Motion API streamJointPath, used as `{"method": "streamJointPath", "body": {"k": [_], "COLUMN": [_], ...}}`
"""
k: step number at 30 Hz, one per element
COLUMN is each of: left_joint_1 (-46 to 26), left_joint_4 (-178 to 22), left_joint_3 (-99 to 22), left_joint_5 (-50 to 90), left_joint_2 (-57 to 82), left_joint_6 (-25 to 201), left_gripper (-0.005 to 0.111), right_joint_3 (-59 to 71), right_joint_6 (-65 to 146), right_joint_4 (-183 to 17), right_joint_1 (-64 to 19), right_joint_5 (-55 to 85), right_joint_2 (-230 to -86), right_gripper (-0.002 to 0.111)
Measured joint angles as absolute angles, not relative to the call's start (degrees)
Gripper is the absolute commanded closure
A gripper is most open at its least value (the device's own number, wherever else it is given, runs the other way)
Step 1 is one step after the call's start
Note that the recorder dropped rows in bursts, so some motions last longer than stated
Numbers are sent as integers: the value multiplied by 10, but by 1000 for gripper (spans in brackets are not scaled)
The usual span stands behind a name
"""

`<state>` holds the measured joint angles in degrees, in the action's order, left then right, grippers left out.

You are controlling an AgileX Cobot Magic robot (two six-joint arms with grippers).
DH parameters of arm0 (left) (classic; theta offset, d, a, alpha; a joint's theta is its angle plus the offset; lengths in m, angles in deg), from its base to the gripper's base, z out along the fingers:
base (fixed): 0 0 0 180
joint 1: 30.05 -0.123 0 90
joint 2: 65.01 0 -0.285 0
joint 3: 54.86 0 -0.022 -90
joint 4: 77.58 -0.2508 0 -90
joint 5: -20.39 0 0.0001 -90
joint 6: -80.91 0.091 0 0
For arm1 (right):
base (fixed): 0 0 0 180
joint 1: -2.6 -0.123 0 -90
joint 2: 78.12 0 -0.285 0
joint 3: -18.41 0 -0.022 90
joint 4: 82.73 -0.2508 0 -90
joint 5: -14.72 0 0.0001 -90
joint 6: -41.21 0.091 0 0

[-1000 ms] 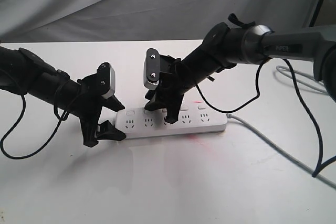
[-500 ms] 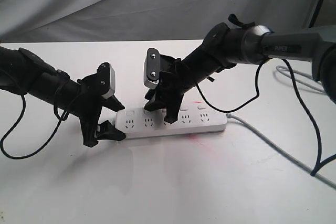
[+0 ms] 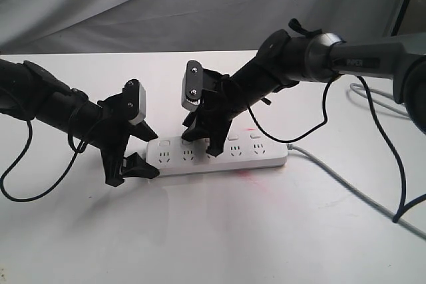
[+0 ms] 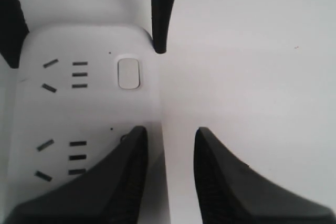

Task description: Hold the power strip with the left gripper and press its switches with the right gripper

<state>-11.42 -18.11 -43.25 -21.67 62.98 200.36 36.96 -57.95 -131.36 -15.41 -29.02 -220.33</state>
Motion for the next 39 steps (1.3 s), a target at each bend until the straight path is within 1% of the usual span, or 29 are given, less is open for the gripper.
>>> {"method": "streamJointPath", "body": {"k": [13, 21, 28, 39], "left_joint_1": [-114, -114, -114, -114], "left_joint_4": [-181, -181, -181, -181], "left_joint_3": [-433, -433, -433, -433], "left_joint_5": [-217, -217, -217, -217], "left_joint_2": [630, 630, 630, 630], "left_joint_6": [2004, 2004, 2004, 2004], "left_gripper": [40, 40, 40, 40], "right_joint_3": [359, 354, 325, 324], "right_joint_6": [-576, -559, -558, -558], "right_joint_4": [-1300, -1259, -1256, -1268], "right_joint_1": [-159, -124, -120, -120], "right_joint_5": [-306, -335, -296, -290], "right_joint_2": [-2142, -2129, -2129, -2138], "right_gripper": [78, 78, 78, 78]}}
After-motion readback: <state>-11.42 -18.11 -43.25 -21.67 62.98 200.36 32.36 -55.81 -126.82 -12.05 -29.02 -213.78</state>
